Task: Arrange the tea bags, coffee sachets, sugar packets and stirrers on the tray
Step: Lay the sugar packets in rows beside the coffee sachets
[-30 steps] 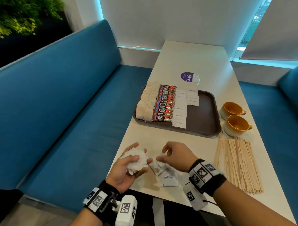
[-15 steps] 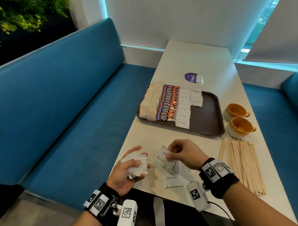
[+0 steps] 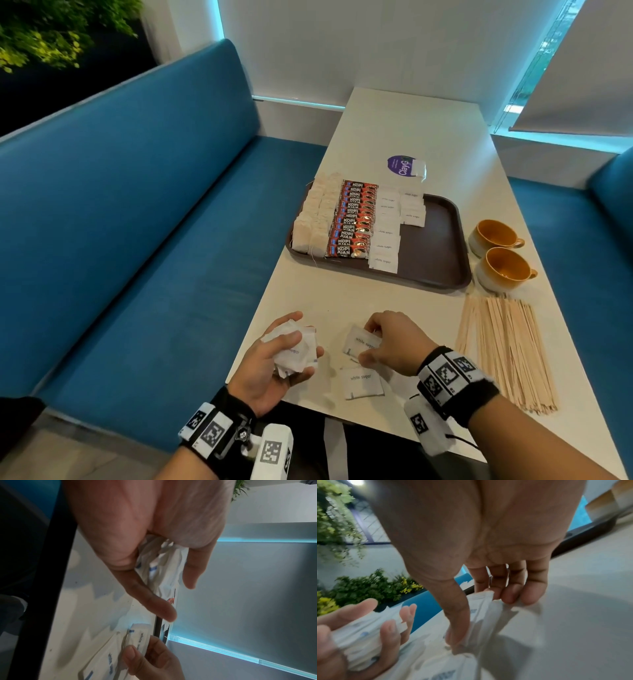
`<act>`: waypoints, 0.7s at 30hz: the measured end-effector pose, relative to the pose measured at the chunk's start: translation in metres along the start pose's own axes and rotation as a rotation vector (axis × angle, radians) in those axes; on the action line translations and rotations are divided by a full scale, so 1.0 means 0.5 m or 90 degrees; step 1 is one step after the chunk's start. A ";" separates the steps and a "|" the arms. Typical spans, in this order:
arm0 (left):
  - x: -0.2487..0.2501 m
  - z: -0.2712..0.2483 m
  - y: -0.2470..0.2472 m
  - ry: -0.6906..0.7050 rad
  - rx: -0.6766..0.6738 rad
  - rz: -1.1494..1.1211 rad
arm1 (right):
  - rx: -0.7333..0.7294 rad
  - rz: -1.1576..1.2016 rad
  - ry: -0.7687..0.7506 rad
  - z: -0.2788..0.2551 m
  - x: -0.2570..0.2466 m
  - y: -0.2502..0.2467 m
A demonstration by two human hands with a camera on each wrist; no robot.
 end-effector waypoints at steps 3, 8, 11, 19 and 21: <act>0.001 0.000 0.008 0.001 -0.003 0.010 | -0.003 0.023 -0.003 0.007 -0.001 -0.004; -0.009 0.007 0.020 -0.007 0.008 -0.006 | 0.035 0.109 -0.041 0.006 -0.008 -0.010; -0.017 0.014 0.029 -0.020 0.015 -0.009 | 0.103 0.370 -0.069 -0.011 -0.026 -0.045; -0.044 0.026 0.064 -0.029 -0.062 0.016 | 0.011 0.493 -0.197 -0.060 -0.113 -0.015; -0.049 0.029 0.063 -0.019 -0.071 0.022 | 0.087 0.380 -0.201 -0.060 -0.118 -0.016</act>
Point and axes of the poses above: each hand's wrist, its own z-axis towards the middle knuckle, its own y-axis out of the palm, x = y × z, the point moved 3 cm from there along z, towards the middle knuckle, and after that the axes turned 5 degrees about -y, right-handed, at the moved point
